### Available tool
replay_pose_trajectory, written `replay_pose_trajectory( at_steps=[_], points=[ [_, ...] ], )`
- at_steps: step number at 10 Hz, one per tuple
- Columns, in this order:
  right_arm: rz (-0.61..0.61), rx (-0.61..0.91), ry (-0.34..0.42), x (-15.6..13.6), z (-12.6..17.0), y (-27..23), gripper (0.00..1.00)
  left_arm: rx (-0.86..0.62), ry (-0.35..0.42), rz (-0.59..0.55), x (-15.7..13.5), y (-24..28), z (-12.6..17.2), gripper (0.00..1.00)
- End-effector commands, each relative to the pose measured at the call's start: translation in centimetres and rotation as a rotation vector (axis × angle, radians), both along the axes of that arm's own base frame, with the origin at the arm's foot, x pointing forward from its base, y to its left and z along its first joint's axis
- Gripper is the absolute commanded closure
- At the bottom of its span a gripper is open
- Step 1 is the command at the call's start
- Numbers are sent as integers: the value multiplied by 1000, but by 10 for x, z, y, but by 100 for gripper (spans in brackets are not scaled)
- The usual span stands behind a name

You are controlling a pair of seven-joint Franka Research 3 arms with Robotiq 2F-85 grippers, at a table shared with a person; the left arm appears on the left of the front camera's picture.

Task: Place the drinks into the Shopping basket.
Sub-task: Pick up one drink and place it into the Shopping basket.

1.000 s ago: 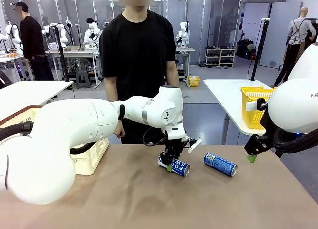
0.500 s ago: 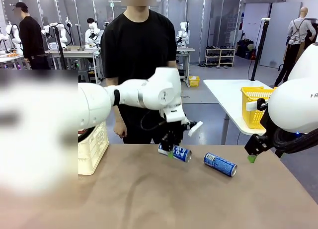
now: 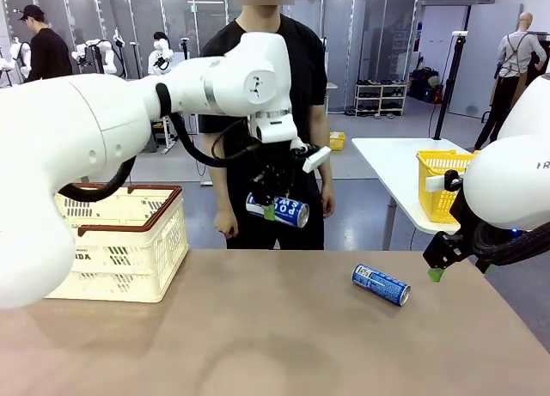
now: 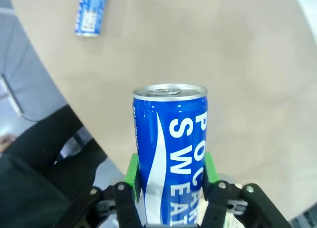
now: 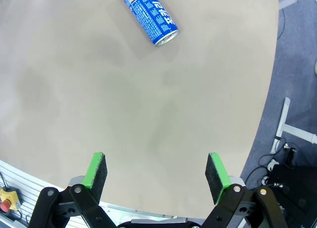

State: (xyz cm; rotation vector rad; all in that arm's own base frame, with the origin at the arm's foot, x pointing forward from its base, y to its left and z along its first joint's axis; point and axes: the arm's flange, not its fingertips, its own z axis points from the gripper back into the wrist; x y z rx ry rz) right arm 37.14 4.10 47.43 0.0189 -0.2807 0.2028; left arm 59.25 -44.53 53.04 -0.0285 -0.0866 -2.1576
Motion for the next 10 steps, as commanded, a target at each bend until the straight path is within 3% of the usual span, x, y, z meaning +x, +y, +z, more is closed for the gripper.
replay_pose_trajectory(
  at_steps=[1,5,8,10],
  points=[
    [16,-7,2,1,1,-2,0,35,-37,53,6,-2,25,100],
    [16,-7,2,1,1,-2,0,23,-106,143,-7,25,59,100],
    [16,-7,2,1,1,-2,0,-14,-94,86,-19,23,43,100],
    [16,-7,2,1,1,-2,0,2,-96,121,-3,27,58,100]
  ],
)
